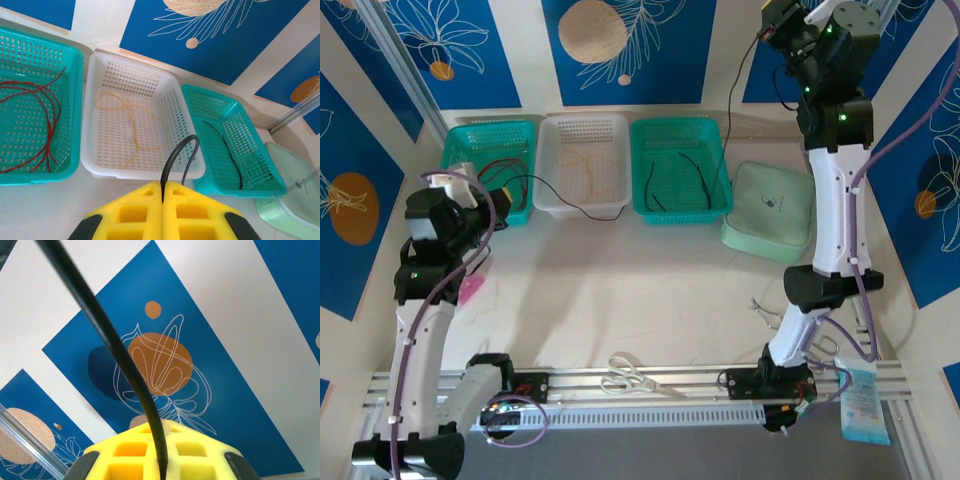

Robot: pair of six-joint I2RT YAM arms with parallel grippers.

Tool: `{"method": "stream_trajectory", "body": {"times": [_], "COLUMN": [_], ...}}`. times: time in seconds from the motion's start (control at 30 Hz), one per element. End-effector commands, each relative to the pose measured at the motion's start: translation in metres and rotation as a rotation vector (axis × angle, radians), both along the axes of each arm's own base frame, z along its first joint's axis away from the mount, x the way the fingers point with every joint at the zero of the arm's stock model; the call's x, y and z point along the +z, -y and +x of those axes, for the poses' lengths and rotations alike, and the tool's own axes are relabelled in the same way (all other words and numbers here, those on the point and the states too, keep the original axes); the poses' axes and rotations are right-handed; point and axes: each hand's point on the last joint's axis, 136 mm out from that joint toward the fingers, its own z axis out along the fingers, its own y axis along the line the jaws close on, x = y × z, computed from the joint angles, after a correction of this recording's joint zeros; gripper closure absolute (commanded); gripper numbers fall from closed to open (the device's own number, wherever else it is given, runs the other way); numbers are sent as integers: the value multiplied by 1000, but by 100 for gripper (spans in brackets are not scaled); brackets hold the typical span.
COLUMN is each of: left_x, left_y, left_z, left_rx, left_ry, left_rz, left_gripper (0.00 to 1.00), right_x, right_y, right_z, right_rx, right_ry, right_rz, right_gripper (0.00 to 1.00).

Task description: Untangle the cables

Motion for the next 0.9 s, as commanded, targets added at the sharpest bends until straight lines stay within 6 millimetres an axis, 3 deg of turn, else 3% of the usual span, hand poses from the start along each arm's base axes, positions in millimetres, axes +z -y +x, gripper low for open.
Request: {"method": "stream_trajectory", "body": {"times": [0.0, 0.13, 0.23, 0.4, 0.47, 0.67, 0.87], "left_x": [-1, -8, -10, -14, -14, -11, -5], "left_y": [7, 12, 15, 17, 18, 26, 32], "left_z": [-11, -15, -18, -23, -23, -22, -30], "left_rx": [-42, -68, -80, -100, -99, -142, -177], "left_ry": [-9, -39, -40, -54, -51, -45, -44], "left_rz": [11, -9, -25, -13, -24, -68, -93], "left_gripper": [100, 100, 100, 100, 100, 100, 100], "right_x": [13, -7, -46, -147, -201, -325, -418], "right_y": [2, -5, -16, -41, -55, -95, -116], "right_z": [-1, 27, 57, 98, 107, 115, 116], "right_rx": [-30, -41, -32, -32, -46, -2, 133], "right_ry": [36, 12, -71, -305, -433, -655, -894], "right_rz": [12, 6, 3, -66, -137, -301, -304], "right_gripper": [100, 100, 100, 100, 100, 100, 100]}}
